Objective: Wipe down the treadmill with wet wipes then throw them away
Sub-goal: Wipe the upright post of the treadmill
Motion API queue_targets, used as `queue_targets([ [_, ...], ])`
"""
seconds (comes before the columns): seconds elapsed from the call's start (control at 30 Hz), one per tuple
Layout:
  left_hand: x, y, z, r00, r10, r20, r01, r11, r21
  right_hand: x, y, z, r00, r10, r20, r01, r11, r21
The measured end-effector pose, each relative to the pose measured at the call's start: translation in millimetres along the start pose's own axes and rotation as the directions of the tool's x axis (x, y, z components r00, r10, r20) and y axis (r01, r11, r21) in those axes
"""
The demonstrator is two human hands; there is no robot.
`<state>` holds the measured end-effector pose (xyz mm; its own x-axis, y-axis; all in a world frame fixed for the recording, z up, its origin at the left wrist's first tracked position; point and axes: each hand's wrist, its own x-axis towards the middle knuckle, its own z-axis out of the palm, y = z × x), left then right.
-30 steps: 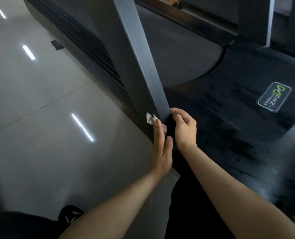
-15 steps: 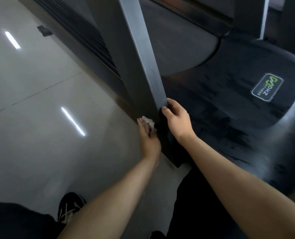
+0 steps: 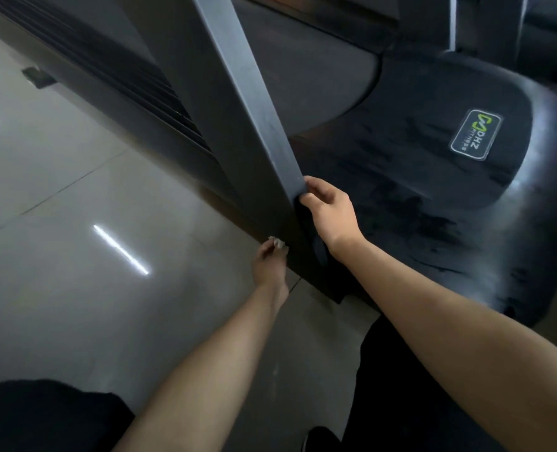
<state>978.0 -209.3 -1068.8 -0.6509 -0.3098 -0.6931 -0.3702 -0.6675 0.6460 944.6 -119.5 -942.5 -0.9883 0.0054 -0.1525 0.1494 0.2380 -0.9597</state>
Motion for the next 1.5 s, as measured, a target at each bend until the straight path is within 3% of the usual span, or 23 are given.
queue_targets([
  [0.1, 3, -5, -3, 0.997, -0.069, 0.014, 0.069, 0.998, -0.003, -2, 2, 2, 1.000, -0.021, -0.014, 0.020, 0.999, -0.027],
  [0.23, -24, -11, 4, 0.994, 0.095, 0.062, -0.099, 0.993, 0.068, -1, 0, 3, 0.999, -0.044, -0.032, 0.042, 0.997, -0.067],
  [0.37, -61, -10, 4, 0.935, 0.232, 0.268, -0.301, 0.919, 0.253, -4, 1, 10, 0.992, -0.052, -0.113, 0.048, 0.998, -0.040],
  [0.53, -46, 12, -5, 0.901, 0.222, 0.372, -0.357, 0.867, 0.348, 0, 5, 18, 0.972, -0.012, -0.235, 0.008, 1.000, -0.019],
  [0.7, 11, 55, -19, 0.950, 0.220, 0.219, -0.286, 0.895, 0.343, -2, -3, 22, 0.963, 0.045, -0.267, -0.045, 0.999, 0.006],
  [0.87, 48, 64, -24, 0.982, 0.107, 0.157, -0.150, 0.943, 0.296, -10, 0, 28, 0.958, 0.033, -0.285, -0.073, 0.989, -0.132],
  [1.0, 46, 32, -27, 0.982, -0.047, 0.184, -0.014, 0.949, 0.315, -46, 28, 38, 0.835, -0.095, -0.541, -0.100, 0.942, -0.321],
  [1.07, 40, 21, -23, 0.983, -0.052, 0.175, -0.007, 0.946, 0.323, -64, 44, 38, 0.789, -0.045, -0.613, -0.191, 0.930, -0.313],
  [1.17, 34, -1, -21, 0.983, -0.087, 0.164, 0.024, 0.935, 0.353, -70, 66, 34, 0.813, 0.064, -0.579, -0.295, 0.902, -0.315],
  [1.27, 26, -24, -21, 0.965, -0.184, 0.184, 0.107, 0.925, 0.364, -68, 78, 35, 0.852, 0.028, -0.523, -0.274, 0.874, -0.400],
  [1.4, 7, -47, -25, 0.932, -0.302, 0.200, 0.210, 0.900, 0.381, -68, 86, 34, 0.822, -0.072, -0.564, -0.270, 0.824, -0.499],
  [1.5, 3, -57, -24, 0.896, -0.385, 0.222, 0.272, 0.870, 0.412, -70, 88, 30, 0.806, 0.056, -0.590, -0.339, 0.860, -0.382],
])
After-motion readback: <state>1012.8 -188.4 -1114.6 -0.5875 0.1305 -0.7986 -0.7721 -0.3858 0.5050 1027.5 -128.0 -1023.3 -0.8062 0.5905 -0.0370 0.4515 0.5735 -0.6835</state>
